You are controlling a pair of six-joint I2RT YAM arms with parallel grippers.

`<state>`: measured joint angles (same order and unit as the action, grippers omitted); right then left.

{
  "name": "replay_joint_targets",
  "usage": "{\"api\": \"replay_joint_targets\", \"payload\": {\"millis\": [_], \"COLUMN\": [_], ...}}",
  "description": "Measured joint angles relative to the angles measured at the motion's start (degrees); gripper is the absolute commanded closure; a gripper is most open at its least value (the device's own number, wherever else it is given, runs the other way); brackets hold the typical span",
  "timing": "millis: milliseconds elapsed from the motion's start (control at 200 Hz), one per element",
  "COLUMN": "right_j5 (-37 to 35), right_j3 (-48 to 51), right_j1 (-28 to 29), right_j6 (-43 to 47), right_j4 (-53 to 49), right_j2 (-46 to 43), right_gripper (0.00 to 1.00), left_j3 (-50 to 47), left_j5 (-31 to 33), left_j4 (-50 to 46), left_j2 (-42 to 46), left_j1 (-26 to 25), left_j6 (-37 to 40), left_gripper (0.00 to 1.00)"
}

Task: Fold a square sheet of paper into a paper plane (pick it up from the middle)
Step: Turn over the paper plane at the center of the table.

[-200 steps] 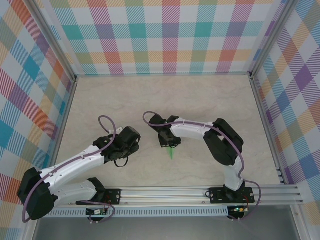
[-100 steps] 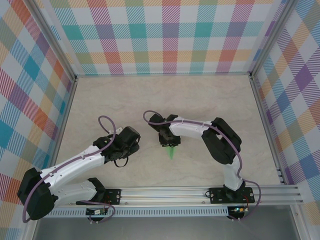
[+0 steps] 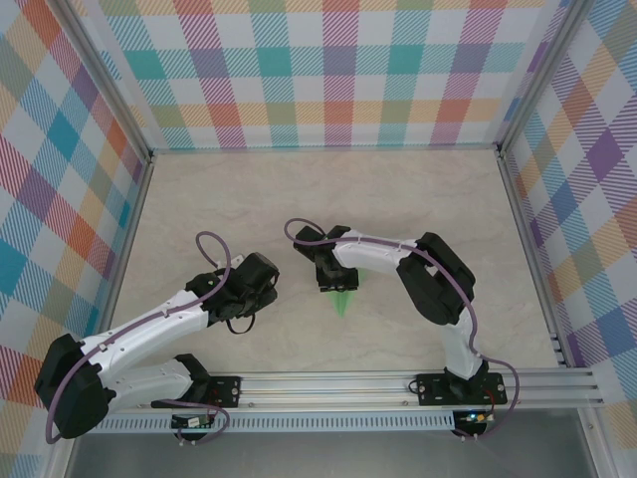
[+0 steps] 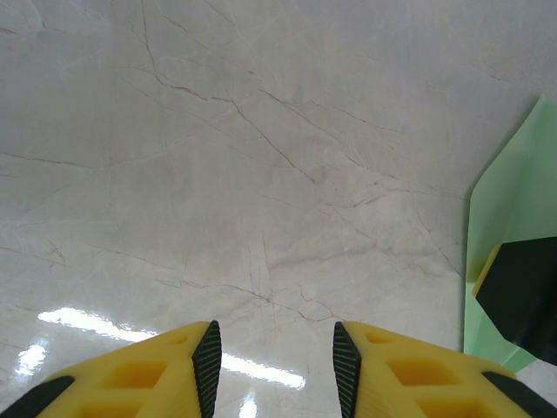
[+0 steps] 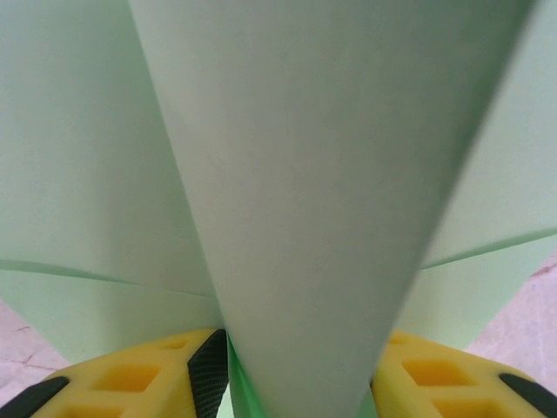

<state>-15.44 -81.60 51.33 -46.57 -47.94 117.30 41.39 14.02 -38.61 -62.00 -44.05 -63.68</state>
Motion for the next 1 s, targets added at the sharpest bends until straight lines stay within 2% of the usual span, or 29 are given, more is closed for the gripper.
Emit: {"api": "replay_joint_targets", "payload": {"millis": [140,295,735,1000], "right_j5": [0.0,0.9,2.7,2.6], "right_j3": [0.0,1.0,0.9,-1.1], "right_j1": [-0.1,-0.5,-0.6,-0.5], "right_j6": [0.0,0.5,4.2,5.5], "right_j4": [-0.2,0.8,1.9,0.4], "right_j2": [0.0,-0.9,-2.7,-7.8], "right_gripper": [0.48,0.49,0.37,0.30], "left_j3": [0.0,0.0,0.5,1.6], "left_j5": [0.0,0.0,0.1,0.2], "left_j4": [0.0,0.0,-0.5,-0.5], "left_j2": [0.2,0.4,0.5,0.8], "left_j1": [0.0,0.0,0.0,0.0], "left_j6": [0.0,0.0,0.3,1.4], "left_gripper": [0.59,0.59,0.58,0.55]}}
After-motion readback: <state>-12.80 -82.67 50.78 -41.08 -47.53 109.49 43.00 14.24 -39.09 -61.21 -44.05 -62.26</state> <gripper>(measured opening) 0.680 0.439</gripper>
